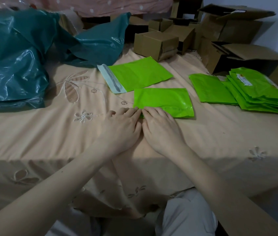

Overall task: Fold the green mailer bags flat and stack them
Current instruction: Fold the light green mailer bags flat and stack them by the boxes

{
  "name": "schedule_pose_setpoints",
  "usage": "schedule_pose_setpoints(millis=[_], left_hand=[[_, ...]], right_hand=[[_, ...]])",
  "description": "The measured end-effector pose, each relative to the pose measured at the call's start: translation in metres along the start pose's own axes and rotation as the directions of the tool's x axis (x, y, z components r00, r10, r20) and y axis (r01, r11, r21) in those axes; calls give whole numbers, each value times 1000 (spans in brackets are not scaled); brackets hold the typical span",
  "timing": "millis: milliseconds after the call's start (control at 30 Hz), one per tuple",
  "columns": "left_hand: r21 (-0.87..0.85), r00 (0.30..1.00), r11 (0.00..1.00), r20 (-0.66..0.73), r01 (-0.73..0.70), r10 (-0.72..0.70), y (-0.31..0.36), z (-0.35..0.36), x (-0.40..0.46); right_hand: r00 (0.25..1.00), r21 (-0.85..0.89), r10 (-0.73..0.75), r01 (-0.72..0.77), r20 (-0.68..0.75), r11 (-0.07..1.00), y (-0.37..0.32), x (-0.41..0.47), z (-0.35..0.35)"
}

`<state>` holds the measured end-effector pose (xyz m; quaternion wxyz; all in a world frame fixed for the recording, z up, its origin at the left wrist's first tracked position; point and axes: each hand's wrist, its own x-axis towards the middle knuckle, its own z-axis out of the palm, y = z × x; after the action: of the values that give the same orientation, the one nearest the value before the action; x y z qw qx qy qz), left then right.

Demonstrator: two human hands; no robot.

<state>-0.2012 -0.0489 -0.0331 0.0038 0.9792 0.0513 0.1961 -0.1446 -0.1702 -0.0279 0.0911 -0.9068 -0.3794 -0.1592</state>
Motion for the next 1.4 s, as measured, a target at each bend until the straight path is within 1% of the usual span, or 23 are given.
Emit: schedule_pose_setpoints(millis=[267,467,600,767,867,967,1133,1233,1400], left_hand=[[35,1000,999,-26,15,-14,4,0,3],[101,999,995,-31,16,-13,6,4,7],[106,999,994,-45,28,-23,12,1,8],[24,997,998,-46,-55,56,22,1,15],[-18,996,996,-21,-83,82,23,1,20],[49,993,994,-53,-102,105,28,-4,24],[182,975,976,-163,-119,149,35,0,28],[165,968,978,-195,-126,158,37,3,29],[108,975,988,-180,-109,127,40,8,27]], right_hand=[[998,0,50,-50,-28,999,3,-2,-1],[993,-17,110,-111,-35,994,11,-6,-7],[993,-34,115,-117,-40,993,18,-11,-10],[990,17,133,-133,-47,991,19,-12,-10],[986,-26,157,-159,-61,987,21,-14,-12],[982,-77,179,-183,-60,980,22,-15,-13],[984,-8,177,-177,-31,984,31,-17,-13],[979,-55,197,-200,-49,978,34,-20,-13],[968,-84,244,-248,-52,965,40,-22,-13]])
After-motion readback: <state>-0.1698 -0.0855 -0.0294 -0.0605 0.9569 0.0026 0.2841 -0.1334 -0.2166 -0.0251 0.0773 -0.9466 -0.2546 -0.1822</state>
